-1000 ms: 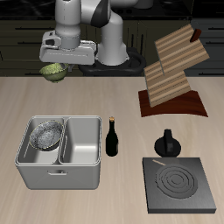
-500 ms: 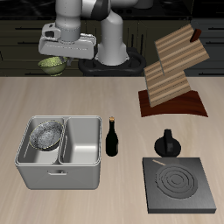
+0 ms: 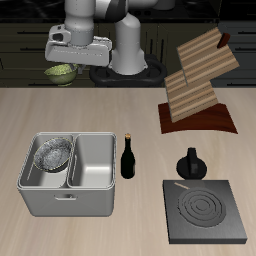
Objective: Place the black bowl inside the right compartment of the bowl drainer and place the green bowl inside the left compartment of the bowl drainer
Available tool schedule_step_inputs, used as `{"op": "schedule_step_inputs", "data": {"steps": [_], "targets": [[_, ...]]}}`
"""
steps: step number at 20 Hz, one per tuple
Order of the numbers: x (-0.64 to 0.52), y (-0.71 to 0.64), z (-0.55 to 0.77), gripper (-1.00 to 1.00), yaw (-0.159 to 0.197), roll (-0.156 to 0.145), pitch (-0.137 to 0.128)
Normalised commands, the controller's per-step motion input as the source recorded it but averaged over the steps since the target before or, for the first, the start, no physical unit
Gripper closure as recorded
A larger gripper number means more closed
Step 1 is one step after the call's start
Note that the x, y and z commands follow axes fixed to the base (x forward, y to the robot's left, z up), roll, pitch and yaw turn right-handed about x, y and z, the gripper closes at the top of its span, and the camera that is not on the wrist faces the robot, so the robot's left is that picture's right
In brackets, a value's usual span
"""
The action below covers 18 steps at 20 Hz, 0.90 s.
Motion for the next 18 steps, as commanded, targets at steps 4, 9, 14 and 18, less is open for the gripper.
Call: {"op": "schedule_step_inputs", "data": {"steps": [4, 9, 14, 18], "targets": [[0.11, 0.08, 0.12, 1.0, 0.007, 0.013, -0.009], [0.15, 0.06, 0.14, 1.0, 0.011, -0.01, -0.008], [0.43, 0.02, 0.21, 1.0, -0.015, -0.055, 0.002], [0.45, 0.06, 0.06, 1.0, -0.015, -0.034, 0.037]]}}
